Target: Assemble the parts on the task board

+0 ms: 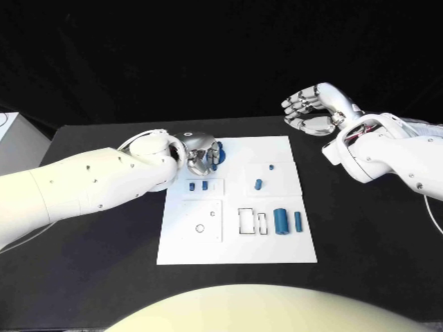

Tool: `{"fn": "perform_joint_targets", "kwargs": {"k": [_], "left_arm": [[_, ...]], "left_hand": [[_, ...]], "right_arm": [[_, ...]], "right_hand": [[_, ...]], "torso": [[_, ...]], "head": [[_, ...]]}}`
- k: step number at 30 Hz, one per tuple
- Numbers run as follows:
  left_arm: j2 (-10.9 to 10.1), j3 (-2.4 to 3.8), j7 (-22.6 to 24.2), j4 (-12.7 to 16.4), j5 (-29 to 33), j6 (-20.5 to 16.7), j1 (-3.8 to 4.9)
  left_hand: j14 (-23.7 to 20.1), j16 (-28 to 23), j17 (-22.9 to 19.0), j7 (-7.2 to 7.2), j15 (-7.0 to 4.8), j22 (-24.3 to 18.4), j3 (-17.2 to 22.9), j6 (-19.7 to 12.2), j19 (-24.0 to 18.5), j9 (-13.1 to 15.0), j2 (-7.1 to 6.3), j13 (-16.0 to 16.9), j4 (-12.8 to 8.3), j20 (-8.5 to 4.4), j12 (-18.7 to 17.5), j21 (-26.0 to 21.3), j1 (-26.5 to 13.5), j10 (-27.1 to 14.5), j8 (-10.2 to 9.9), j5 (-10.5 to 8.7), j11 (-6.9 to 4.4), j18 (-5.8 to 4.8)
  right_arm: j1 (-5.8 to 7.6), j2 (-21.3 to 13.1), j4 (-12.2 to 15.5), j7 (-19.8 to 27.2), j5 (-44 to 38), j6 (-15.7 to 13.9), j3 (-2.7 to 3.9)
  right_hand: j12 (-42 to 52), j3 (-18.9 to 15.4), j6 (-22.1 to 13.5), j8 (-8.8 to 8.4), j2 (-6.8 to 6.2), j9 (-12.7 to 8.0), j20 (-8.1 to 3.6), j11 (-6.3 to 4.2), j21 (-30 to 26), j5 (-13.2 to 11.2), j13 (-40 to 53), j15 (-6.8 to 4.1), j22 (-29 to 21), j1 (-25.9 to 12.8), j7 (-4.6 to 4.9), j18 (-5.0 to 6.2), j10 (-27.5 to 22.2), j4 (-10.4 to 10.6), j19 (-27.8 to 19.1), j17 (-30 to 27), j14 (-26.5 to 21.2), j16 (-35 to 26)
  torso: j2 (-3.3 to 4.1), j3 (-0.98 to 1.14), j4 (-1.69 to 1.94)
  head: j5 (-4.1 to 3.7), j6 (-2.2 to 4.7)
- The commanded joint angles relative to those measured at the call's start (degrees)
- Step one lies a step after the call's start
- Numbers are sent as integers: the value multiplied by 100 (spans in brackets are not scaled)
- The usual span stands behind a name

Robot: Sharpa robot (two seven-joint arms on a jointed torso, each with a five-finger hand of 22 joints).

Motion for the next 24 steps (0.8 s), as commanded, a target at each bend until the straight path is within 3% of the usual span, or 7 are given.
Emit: {"fn": "perform_joint_targets", "kwargs": {"k": [1, 7, 14, 24], "left_arm": [[59, 0, -96, -48, -106, 199, -28], [103, -1, -99, -91, -107, 112, -66], [105, -1, -71, -56, -79, 136, -76], [104, -1, -30, -20, -55, 239, -79]], "left_hand": [[-21, 7, -36, 1, -12, -10, 37, 41, -10, -11, 11, -8, -11, 7, 7, 5, 62, 8, -25, -13, 1, 84], [-21, 46, -23, 6, -10, 34, 86, 23, -8, -67, 27, -29, -39, 1, 3, 47, 97, 0, -99, -17, 10, 79], [-1, 101, 5, 21, -7, 121, 150, 79, 25, -105, 66, -55, -66, -1, -1, 126, 133, 25, -132, -35, 14, 67], [173, 377, 249, -9, -58, 436, 229, 460, 148, -130, 153, -133, -125, -31, 1, 403, 134, 285, -101, -62, -59, 23]], "right_arm": [[0, -1, 8, 109, 128, -38, 2], [1, -6, 12, 110, 156, -28, 3], [2, -7, 10, 103, 168, -5, 3], [2, 23, -18, 93, 177, 46, 3]], "right_hand": [[-20, 36, -49, -28, -46, 7, 25, 5, -38, 12, -5, -9, -11, -5, 12, 59, -39, 6, 1, -9, -42, -30], [-20, 36, -53, -31, -45, 10, 29, 9, -55, 18, -4, -5, -25, -8, 17, 59, -47, 11, 3, -18, -48, -34], [-17, 36, -53, -32, -43, 12, 32, 11, -66, 21, -3, -3, -34, -12, 19, 59, -48, 16, 4, -24, -53, -36], [-13, 39, -49, -31, -36, 17, 38, 13, -90, 23, -2, 2, -53, -18, 21, 59, -48, 26, 5, -37, -63, -41]], "torso": [[-3, -2, -4], [2, 0, -14], [-5, 4, 0], [-7, 2, 2]], "head": [[9, 0], [14, 0], [-3, 0], [7, 0]]}}
